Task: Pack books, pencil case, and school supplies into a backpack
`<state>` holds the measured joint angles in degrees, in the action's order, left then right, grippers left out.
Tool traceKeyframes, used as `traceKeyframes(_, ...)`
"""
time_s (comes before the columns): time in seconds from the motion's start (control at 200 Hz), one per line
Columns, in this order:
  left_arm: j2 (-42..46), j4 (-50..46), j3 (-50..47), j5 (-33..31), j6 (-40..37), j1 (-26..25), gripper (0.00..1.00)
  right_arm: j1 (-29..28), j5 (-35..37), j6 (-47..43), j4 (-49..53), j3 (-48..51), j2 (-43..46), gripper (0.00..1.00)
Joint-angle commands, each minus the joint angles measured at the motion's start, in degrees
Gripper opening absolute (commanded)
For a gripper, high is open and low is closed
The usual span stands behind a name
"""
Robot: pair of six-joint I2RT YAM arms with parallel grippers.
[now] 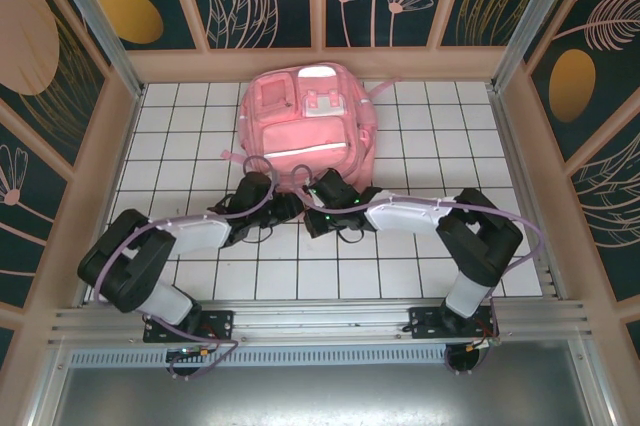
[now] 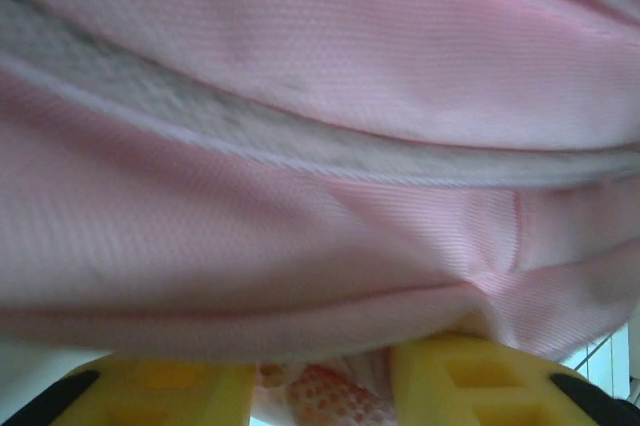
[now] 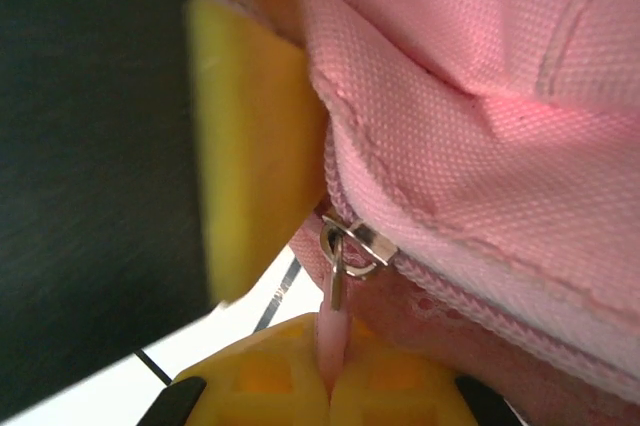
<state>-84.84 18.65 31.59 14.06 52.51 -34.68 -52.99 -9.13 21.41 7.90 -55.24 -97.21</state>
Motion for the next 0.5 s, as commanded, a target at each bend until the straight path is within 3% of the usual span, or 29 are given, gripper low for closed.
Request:
traceKeyframes(0.0, 7.4, -1.6, -0.1, -2.7, -2.2, -0.7, 0.46, 0.1, 0.2, 0.1, -5.6, 0.4, 2.9, 0.00)
traceKeyframes(0.235, 17.1, -11.7, -1.2, -12.5, -4.8, -0.6, 0.58, 7.0, 0.5, 0.6, -4.7, 9.3, 13.4, 0.00)
traceKeyframes(0.495, 10.8, -10.2, -0.1, -13.9, -2.8, -0.4, 0.54, 14.2, 0.4, -1.1, -2.5, 14.7, 21.1, 0.00)
